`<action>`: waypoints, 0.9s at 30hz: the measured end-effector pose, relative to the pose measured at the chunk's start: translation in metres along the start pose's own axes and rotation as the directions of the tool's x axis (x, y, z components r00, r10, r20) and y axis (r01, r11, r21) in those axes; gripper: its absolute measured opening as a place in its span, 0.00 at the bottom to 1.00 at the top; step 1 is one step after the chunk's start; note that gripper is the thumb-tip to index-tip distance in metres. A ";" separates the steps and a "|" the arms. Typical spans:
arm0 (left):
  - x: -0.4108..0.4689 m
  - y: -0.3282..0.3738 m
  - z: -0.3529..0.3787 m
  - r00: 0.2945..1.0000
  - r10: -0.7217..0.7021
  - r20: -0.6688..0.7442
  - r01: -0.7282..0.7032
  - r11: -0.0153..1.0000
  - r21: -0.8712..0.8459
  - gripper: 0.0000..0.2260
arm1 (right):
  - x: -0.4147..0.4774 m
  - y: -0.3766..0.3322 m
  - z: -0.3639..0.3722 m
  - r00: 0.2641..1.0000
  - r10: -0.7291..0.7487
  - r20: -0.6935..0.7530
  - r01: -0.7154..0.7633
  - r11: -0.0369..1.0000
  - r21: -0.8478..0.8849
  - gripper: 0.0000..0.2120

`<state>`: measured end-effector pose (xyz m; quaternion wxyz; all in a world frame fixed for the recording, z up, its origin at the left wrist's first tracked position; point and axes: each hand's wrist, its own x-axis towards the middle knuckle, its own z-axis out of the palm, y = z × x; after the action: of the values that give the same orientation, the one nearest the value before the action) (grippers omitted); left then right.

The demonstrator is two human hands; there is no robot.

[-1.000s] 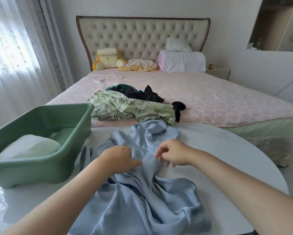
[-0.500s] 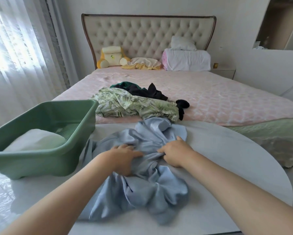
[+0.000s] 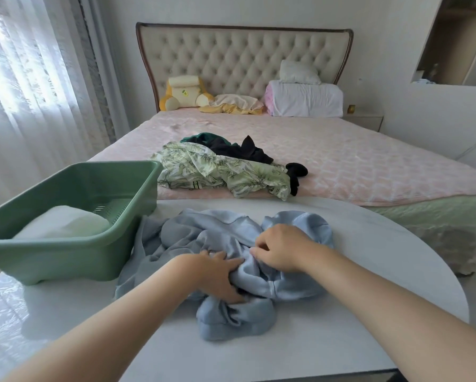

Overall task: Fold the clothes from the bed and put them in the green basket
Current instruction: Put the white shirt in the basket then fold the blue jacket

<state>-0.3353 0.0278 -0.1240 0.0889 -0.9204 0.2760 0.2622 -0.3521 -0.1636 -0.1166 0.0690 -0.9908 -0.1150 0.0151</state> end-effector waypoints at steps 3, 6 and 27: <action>0.002 -0.005 0.003 0.986 0.167 -0.014 -0.167 0.985 0.035 0.40 | 0.007 0.008 0.008 0.998 0.017 0.059 -0.019 0.999 0.028 0.17; 0.007 -0.013 -0.002 0.947 0.319 -0.027 -0.319 0.948 -0.014 0.36 | 0.011 0.015 0.017 0.978 -0.015 0.210 0.023 0.999 -0.036 0.36; -0.004 -0.029 -0.013 0.851 0.274 -0.448 -0.227 0.961 0.157 0.31 | -0.016 0.037 -0.009 0.972 0.139 0.190 -0.186 0.947 0.261 0.10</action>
<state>-0.3161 0.0492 -0.1103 0.0303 -0.9068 0.4194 0.0294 -0.3586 -0.2038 -0.1128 0.1957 -0.9726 -0.0348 0.1207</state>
